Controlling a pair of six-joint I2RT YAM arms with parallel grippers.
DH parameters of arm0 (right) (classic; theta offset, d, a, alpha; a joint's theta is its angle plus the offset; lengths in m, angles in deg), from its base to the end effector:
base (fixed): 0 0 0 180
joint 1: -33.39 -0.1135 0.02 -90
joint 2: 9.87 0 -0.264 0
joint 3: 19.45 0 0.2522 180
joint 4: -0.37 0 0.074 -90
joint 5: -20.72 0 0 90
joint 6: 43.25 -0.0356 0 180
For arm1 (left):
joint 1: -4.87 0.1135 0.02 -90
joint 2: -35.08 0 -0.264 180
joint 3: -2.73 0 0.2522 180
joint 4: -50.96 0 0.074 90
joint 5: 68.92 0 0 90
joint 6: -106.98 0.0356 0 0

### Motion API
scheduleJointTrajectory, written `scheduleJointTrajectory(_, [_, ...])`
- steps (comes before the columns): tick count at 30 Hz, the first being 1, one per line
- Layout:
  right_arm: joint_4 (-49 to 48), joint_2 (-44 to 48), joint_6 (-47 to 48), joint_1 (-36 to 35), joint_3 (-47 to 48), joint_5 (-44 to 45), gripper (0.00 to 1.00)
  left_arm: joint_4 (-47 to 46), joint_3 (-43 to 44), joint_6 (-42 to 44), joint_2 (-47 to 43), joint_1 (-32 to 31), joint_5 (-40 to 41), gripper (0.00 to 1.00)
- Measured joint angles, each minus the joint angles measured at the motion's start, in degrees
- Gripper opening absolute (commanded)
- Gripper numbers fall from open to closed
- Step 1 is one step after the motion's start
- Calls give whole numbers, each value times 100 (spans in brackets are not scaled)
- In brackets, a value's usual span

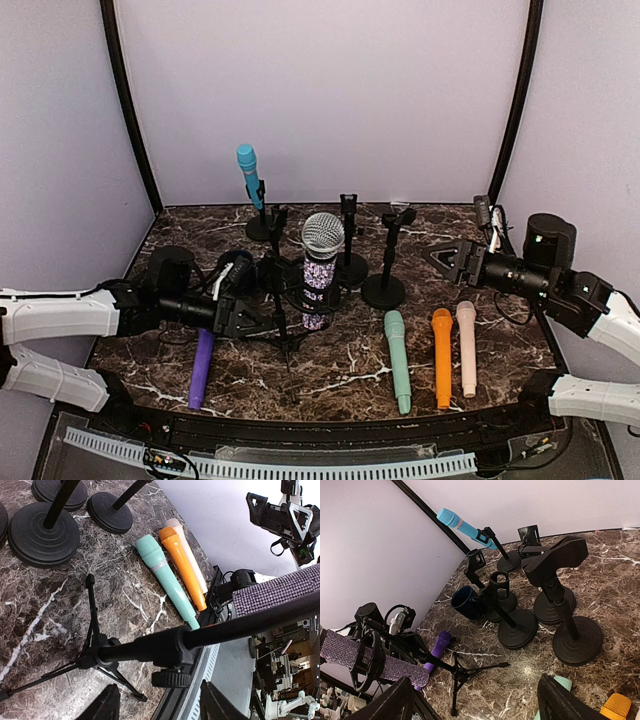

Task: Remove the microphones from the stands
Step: Unscrew the knob on the microphone stand.

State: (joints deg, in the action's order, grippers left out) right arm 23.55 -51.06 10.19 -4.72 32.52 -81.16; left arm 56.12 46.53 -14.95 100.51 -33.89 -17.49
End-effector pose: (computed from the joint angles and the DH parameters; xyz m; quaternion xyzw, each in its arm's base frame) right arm 0.1335 0.1140 0.3112 -0.0753 0.7742 0.4421 0.4466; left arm 0.1698 -0.1648 0.2147 0.2207 0.7922 -0.5156 0.2408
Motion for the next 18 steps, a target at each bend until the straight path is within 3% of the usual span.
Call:
scheduleJointTrajectory(8, [-9,72,-11,0,-48,15,86,-164,-256,748,-778,-68,382,63])
scheduleJointTrajectory(13, [-33,46,-22,0,-81,15,86,-258,-531,1611,-1497,-787,1495,63])
scheduleJointTrajectory(18, [-48,-13,-20,0,-81,13,86,-498,-715,2500,-1508,-1399,2612,57])
